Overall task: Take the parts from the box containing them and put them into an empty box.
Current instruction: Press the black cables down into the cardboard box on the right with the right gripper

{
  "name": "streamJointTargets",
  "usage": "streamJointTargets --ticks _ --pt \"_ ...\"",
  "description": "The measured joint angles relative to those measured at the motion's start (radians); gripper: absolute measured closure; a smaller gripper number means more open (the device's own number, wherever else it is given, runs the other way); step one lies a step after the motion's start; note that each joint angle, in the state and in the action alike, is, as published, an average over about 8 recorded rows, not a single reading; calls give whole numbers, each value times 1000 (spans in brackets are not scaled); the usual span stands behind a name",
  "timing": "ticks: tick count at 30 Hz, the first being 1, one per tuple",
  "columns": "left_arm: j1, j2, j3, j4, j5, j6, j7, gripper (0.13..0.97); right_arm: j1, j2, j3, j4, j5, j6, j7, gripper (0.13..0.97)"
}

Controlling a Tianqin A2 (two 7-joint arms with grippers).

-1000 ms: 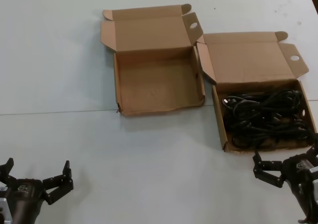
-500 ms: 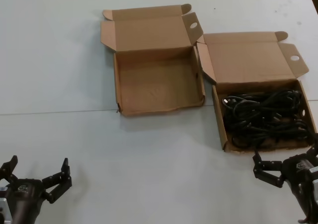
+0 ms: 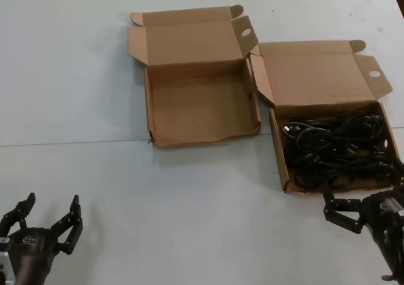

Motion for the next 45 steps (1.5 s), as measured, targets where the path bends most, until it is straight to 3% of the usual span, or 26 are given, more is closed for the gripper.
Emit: streamJointTargets --ticks 7,14,21,29,33,37,41,45 --pt "0 0 0 0 0 0 0 565 -8 120 -69 43 -4 68 0 129" --pt "0 0 0 0 0 0 0 718 51 408 -282 79 172 186 0 129" --pt "0 0 0 0 0 0 0 839 283 682 -593 60 354 224 0 129" --pt "0 0 0 0 0 0 0 911 641 818 -955 -3 428 184 0 129" --pt "0 0 0 0 0 0 0 930 800 834 -1098 -49 368 127 0 129" --pt "0 0 0 0 0 0 0 932 913 822 -1172 -106 204 33 0 129" --pt "0 0 0 0 0 0 0 938 976 788 -1180 -165 15 -71 0 129" --pt "0 0 0 0 0 0 0 940 982 732 -1106 -220 -145 -176 0 129"
